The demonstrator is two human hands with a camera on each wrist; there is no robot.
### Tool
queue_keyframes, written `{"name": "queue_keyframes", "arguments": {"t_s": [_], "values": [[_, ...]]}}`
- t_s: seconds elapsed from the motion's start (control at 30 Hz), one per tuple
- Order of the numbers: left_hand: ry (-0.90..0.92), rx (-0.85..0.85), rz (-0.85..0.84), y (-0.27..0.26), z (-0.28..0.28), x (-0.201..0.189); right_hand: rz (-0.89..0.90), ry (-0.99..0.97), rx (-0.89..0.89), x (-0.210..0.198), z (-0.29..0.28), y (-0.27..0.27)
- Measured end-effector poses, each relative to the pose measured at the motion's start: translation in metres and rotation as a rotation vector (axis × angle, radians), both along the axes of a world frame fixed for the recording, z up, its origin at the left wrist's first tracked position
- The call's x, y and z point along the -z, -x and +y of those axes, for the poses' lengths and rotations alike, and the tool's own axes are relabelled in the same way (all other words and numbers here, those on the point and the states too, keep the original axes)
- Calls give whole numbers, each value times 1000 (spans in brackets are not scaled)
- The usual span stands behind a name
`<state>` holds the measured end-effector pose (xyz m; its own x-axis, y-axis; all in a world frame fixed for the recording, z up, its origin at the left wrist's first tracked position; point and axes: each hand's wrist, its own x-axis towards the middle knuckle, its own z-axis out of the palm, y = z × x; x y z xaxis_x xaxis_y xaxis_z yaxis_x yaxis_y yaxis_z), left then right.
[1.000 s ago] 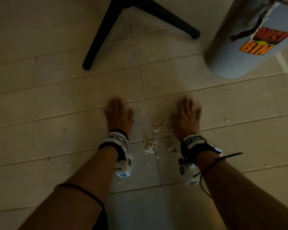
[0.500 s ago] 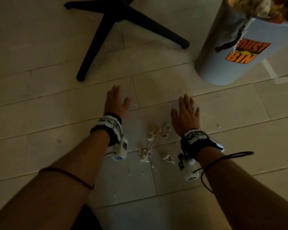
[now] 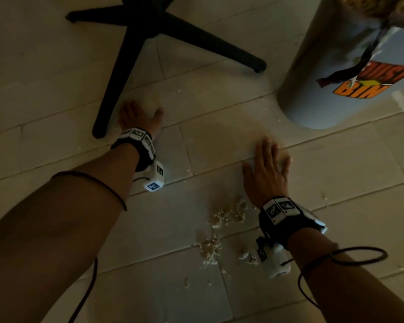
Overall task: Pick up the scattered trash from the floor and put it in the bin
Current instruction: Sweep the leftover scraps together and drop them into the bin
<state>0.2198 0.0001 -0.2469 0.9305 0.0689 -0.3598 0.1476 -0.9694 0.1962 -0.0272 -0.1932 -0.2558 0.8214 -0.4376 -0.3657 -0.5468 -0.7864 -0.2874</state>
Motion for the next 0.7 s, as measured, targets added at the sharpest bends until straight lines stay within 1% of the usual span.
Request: {"name": "queue_keyframes", "arguments": {"t_s": [0.2,0.3,0.33,0.43,0.53,0.6,0.7], "values": [[61,-81,42,-47,-11,-9,3,-23,14,-7,-3,-2],[147,-85,45,-62,-15,-14,3,-47,9,-11,-5,-3],[155,-56,41,-66,-16,-14,-1,-46,8,-12,-5,-3],[87,162,9,-72,-33,-13,-12,-41,9,-11,-5,-1],[91,416,13,-52,-69,-14,-28,-41,17,-12,-5,-1],[98,667,26,-22,-88,-16,-28,-36,14,-13,-5,-1],[71,1093,77,34,-92,-12,-48,-32,8,-11,-5,-1]]}}
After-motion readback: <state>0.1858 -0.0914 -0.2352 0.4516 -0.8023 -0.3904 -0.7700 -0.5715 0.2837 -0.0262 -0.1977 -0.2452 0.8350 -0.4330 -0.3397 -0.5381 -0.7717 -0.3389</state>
